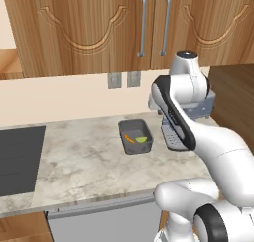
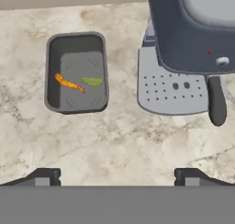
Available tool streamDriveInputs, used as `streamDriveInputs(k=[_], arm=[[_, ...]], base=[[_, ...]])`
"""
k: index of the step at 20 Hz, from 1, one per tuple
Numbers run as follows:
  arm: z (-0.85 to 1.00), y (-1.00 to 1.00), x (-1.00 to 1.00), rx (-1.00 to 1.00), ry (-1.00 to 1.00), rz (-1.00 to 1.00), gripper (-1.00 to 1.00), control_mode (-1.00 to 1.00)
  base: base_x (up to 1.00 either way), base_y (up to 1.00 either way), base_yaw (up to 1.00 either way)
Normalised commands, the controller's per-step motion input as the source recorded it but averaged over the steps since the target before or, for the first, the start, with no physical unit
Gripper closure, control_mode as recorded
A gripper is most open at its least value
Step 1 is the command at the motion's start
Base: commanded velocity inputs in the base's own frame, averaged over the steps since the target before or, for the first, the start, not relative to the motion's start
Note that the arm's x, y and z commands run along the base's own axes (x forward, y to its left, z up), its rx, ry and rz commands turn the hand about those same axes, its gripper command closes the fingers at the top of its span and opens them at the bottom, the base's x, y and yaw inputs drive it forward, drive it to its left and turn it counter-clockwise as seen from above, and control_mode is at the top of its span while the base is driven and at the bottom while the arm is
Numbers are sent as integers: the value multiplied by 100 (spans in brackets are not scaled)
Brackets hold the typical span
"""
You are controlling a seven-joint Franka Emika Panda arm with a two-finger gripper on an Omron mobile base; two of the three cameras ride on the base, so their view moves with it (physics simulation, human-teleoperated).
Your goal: Place the tupperware on the top shelf of the fridge. Make space for the tupperware among the existing items by rearranging them on the shelves if needed. Close the fridge door when finished.
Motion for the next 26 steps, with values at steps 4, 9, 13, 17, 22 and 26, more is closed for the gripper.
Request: streamDriveInputs(k=[4, 9, 13, 17, 22, 26], arm=[[-18, 21, -29, 2, 3, -31, -100, -100], [-55, 3, -5, 10, 6, -23, -100, -100], [-69, 10, 1, 2, 2, -29, -100, -100], [-73, 47, 21, 0, 0, -34, -100, -100], [-48, 10, 35, 8, 1, -24, -100, -100], [-31, 0, 47, 9, 0, -8, -100, -100]], base=[[0, 0, 0], [0, 0, 0], [0, 0, 0], [0, 0, 0], [0, 0, 0], [0, 0, 0]])
